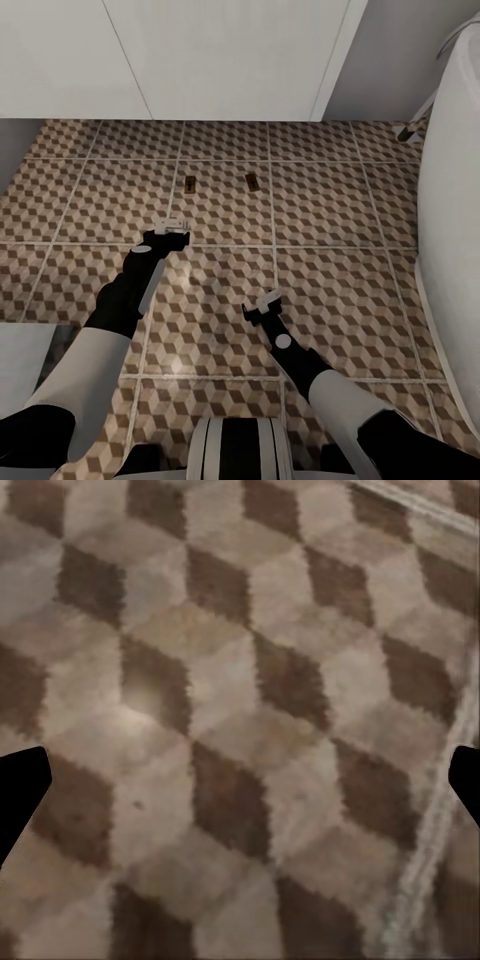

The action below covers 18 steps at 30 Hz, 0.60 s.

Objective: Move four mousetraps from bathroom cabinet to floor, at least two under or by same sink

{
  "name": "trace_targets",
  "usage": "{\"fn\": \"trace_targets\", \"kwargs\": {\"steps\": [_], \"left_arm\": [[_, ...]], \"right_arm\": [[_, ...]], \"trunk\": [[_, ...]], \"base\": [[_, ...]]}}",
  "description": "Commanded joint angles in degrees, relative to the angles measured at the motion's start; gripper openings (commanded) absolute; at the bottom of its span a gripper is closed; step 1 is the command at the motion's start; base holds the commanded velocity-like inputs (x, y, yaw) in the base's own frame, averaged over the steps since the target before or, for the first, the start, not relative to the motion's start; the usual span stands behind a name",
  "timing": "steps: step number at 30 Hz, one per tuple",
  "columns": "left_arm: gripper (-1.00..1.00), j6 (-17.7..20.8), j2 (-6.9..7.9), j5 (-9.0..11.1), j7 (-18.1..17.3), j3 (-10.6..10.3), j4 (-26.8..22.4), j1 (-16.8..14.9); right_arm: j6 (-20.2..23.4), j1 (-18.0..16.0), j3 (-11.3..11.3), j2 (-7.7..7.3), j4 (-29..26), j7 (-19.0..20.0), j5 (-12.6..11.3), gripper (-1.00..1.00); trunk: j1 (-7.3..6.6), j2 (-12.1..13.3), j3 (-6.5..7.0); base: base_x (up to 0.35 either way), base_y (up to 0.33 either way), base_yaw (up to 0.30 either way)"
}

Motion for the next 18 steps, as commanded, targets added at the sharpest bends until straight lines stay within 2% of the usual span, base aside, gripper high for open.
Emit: {"fn": "trace_targets", "kwargs": {"steps": [1, 6, 12, 18], "left_arm": [[1.00, 0.25, 0.03, 0.24, 0.39, -0.13, 0.37, -0.02], [1.00, 0.16, 0.03, 0.25, 0.39, -0.17, 2.17, 0.06], [1.00, -0.01, 0.03, 0.25, 0.35, -0.19, 4.57, 0.47], [1.00, -0.18, -0.04, 0.23, 0.28, -0.19, 8.03, 0.82]], "right_arm": [[0.02, -0.06, 0.08, 0.00, 0.07, -0.78, 0.40, 1.00], [0.07, -0.06, -0.06, 0.00, 0.11, -2.01, -1.53, 1.00], [0.10, -0.05, -0.02, 0.00, 0.15, -3.37, -6.06, 1.00], [0.05, -0.02, 0.01, 0.00, 0.51, -3.42, -6.47, 1.00]], "trunk": [[-0.03, 0.00, 0.20], [-0.16, 0.07, 1.32], [-0.31, 0.15, 3.00], [-0.47, 0.23, 4.87]], "base": [[0.000, 0.000, 0.000], [0.000, 0.000, 0.000], [0.000, 0.000, 0.000], [0.000, 0.000, 0.000]]}}
